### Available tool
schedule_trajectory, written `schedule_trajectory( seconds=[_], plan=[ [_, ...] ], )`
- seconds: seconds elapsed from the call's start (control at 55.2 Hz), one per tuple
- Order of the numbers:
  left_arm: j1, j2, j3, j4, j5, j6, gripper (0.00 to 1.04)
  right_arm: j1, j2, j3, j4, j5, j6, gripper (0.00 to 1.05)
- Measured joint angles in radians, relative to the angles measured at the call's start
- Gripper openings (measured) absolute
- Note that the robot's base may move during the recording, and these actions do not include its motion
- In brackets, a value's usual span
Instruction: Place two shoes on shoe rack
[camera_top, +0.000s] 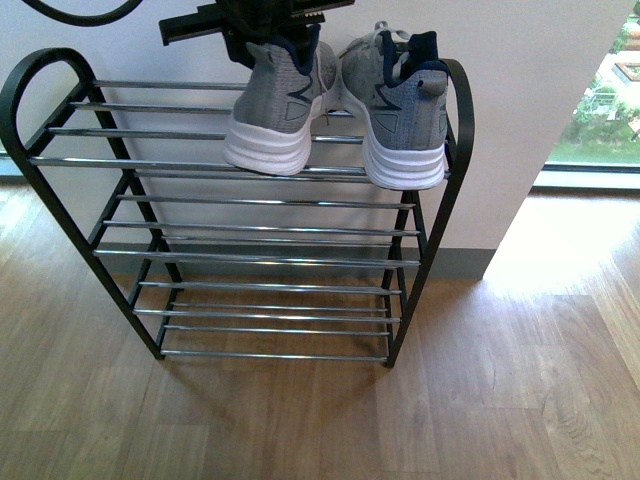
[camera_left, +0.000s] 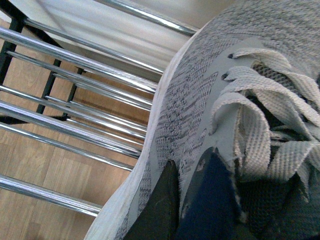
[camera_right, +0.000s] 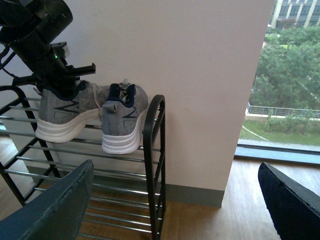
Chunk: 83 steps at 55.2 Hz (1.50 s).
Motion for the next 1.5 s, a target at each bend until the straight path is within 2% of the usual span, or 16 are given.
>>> schedule_trajectory(
  seconds=[0.271, 0.489, 0.579, 0.67, 0.851, 0.977, 1.032, 1.195, 1.213, 1.249, 1.321, 1.43, 1.502],
  plan=[
    [-0.062, -0.040, -0.076, 0.061, 0.029, -0.030, 0.02, 0.000, 0.000, 0.000, 0.000, 0.000, 0.000, 0.95],
    [-0.056, -0.062, -0.131, 0.093, 0.031, -0.027, 0.03, 0.000, 0.000, 0.000, 0.000, 0.000, 0.000, 0.95],
    [-0.057, -0.077, -0.153, 0.126, 0.053, -0.002, 0.25, 0.000, 0.000, 0.000, 0.000, 0.000, 0.000, 0.95],
    [-0.057, -0.092, -0.169, 0.135, 0.063, 0.016, 0.39, 0.000, 0.000, 0.000, 0.000, 0.000, 0.000, 0.95],
    [-0.067, -0.167, -0.264, 0.175, 0.085, 0.055, 0.80, 0.000, 0.000, 0.000, 0.000, 0.000, 0.000, 0.95],
    [-0.078, -0.261, -0.364, 0.211, 0.087, 0.101, 0.97, 0.000, 0.000, 0.000, 0.000, 0.000, 0.000, 0.95],
    [-0.085, -0.300, -0.400, 0.234, 0.062, 0.125, 0.95, 0.000, 0.000, 0.000, 0.000, 0.000, 0.000, 0.95],
    [-0.102, -0.473, -0.567, 0.349, -0.102, 0.274, 0.95, 0.000, 0.000, 0.000, 0.000, 0.000, 0.000, 0.95],
    [-0.102, -0.499, -0.616, 0.444, -0.148, 0.314, 0.91, 0.000, 0.000, 0.000, 0.000, 0.000, 0.000, 0.95],
    [-0.096, -0.562, -0.765, 0.734, -0.249, 0.412, 0.82, 0.000, 0.000, 0.000, 0.000, 0.000, 0.000, 0.95],
    [-0.054, -0.678, -1.067, 1.216, -0.253, 0.537, 0.66, 0.000, 0.000, 0.000, 0.000, 0.000, 0.000, 0.95],
    [0.002, -0.792, -1.331, 1.513, -0.215, 0.587, 0.50, 0.000, 0.000, 0.000, 0.000, 0.000, 0.000, 0.95],
    [0.043, -0.864, -1.469, 1.617, -0.190, 0.603, 0.39, 0.000, 0.000, 0.000, 0.000, 0.000, 0.000, 0.95]
  ],
)
